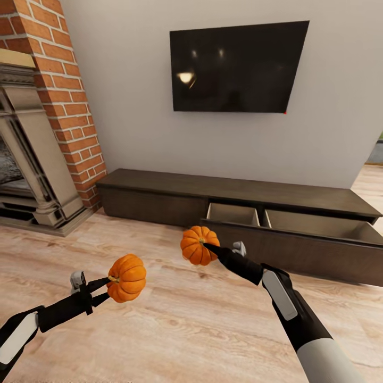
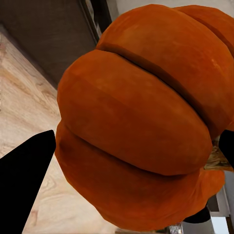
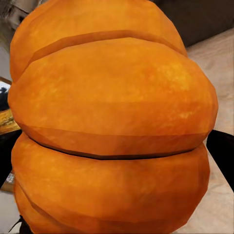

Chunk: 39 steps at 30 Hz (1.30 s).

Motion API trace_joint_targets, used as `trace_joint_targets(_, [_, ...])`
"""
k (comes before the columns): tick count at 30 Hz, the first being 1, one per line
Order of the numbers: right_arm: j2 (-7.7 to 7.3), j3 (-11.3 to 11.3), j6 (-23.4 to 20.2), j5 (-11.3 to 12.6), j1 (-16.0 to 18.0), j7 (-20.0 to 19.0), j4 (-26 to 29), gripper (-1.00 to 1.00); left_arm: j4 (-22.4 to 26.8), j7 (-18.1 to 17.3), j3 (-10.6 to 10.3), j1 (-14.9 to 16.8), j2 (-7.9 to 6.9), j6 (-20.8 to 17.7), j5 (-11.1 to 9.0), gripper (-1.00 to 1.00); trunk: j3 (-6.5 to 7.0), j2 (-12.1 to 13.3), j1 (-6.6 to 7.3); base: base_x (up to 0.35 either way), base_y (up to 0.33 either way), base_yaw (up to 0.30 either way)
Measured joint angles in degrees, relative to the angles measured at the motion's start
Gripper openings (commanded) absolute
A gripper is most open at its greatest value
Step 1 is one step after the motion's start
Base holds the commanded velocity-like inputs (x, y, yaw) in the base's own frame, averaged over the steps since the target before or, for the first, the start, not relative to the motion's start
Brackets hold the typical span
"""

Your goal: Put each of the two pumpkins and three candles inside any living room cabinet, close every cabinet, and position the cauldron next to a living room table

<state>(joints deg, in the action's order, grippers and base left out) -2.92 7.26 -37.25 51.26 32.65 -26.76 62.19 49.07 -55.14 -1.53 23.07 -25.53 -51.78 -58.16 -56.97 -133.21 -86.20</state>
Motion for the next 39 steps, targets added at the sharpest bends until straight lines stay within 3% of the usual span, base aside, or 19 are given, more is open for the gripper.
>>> trace_joint_targets(4, [0.03, 0.1, 0.7, 1.9, 0.0, -0.9, 0.5, -1.00, 0.0, 0.1, -0.1, 0.0, 0.04, 0.0, 0.0, -1.00, 0.41, 1.6, 0.88, 0.000, 0.000, 0.069])
trace_joint_targets(11, [0.04, 0.1, 1.0, 1.9, 0.0, -4.4, 0.0, -1.00, 0.0, 0.1, 0.0, 0.0, 0.09, 0.0, 0.0, -1.00, 1.59, 4.4, 2.42, 0.000, 0.000, 0.007])
trace_joint_targets(39, [0.14, 0.1, 3.1, 1.9, -0.1, -4.5, -0.6, -1.00, 0.0, 0.1, -0.1, 0.0, 0.09, 0.0, 0.0, -1.00, 6.62, 15.6, 8.57, 0.000, 0.000, 0.000])
